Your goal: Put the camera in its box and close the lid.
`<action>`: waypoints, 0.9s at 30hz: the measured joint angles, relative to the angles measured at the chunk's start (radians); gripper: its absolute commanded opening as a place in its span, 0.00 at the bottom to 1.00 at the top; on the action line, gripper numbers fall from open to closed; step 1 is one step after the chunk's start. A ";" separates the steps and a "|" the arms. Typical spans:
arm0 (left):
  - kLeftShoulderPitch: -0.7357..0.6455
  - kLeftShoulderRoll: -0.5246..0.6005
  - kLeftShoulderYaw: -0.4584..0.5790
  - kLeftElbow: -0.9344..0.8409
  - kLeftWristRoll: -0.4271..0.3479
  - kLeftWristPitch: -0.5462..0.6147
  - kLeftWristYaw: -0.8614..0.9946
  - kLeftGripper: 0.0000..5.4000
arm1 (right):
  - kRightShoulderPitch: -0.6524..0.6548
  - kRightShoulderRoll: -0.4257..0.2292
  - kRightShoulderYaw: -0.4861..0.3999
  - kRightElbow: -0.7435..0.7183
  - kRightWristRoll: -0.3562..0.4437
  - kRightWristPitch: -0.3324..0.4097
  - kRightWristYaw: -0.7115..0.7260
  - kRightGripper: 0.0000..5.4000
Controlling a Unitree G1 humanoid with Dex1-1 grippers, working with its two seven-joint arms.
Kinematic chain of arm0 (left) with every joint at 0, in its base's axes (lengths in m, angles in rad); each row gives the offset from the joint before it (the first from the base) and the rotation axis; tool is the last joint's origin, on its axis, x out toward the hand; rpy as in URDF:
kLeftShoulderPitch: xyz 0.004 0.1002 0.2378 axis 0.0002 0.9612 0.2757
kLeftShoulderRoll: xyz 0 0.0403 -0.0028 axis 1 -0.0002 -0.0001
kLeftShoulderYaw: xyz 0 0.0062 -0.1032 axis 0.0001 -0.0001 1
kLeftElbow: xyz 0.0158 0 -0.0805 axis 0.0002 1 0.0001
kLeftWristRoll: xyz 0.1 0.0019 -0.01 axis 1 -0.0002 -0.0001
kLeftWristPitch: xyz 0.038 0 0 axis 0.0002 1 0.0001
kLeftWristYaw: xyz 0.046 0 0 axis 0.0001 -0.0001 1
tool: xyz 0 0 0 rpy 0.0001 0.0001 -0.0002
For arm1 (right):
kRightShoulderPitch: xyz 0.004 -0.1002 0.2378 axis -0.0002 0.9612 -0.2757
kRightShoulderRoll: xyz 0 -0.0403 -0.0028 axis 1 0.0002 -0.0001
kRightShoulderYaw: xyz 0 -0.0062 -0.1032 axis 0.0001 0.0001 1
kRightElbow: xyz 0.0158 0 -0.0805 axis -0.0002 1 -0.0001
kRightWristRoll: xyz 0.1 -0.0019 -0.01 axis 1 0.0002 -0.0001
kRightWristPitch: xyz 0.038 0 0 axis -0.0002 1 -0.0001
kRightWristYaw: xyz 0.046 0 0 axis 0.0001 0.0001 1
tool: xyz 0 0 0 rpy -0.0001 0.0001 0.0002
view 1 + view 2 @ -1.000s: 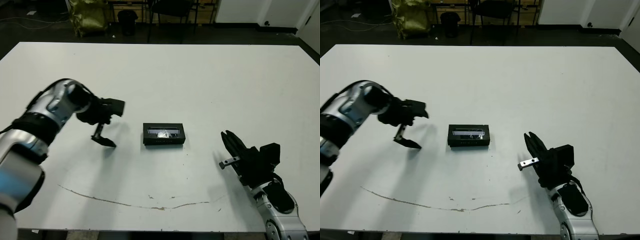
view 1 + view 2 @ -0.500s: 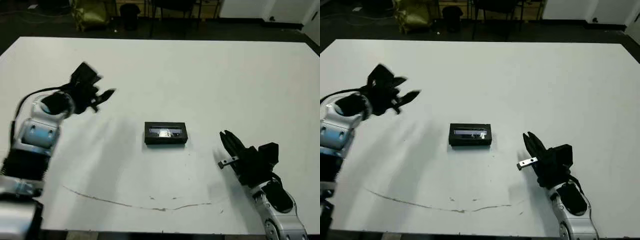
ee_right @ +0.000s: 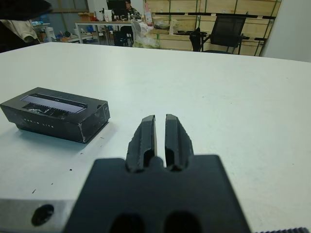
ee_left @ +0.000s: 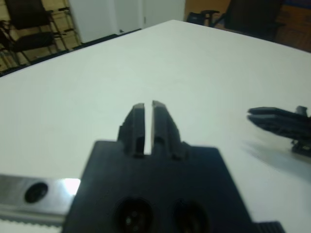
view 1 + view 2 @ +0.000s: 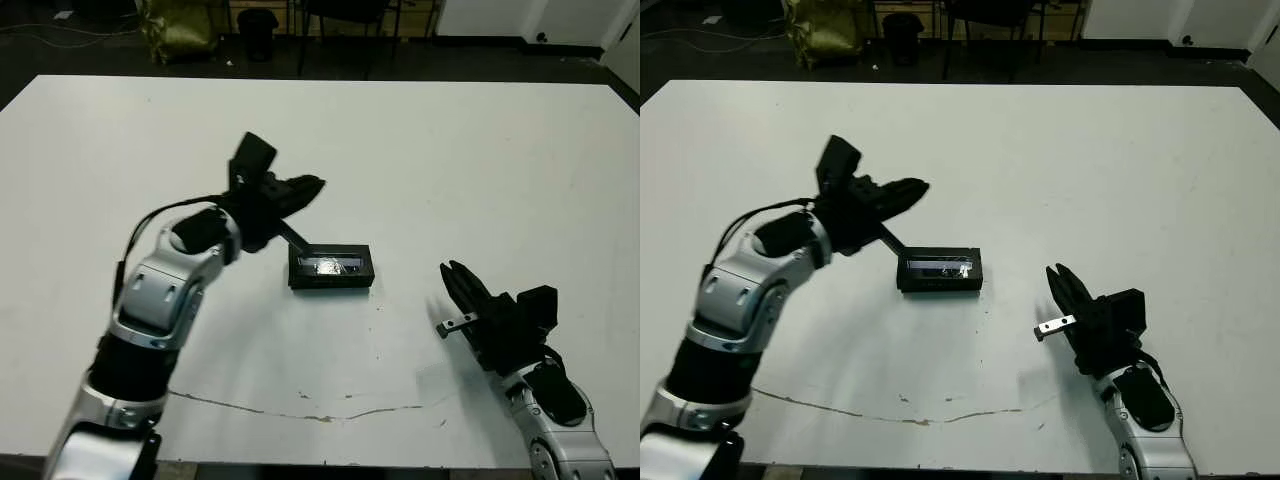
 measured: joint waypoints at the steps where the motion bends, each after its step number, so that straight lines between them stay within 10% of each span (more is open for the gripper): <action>1: 0.003 -0.019 -0.010 0.005 0.001 -0.001 0.015 0.01 | 0.000 0.000 0.000 0.000 -0.001 0.000 0.000 0.00; 27: 0.219 -0.186 -0.144 0.383 0.231 -0.455 0.287 0.01 | 0.011 -0.001 0.001 -0.017 -0.004 0.023 -0.019 0.00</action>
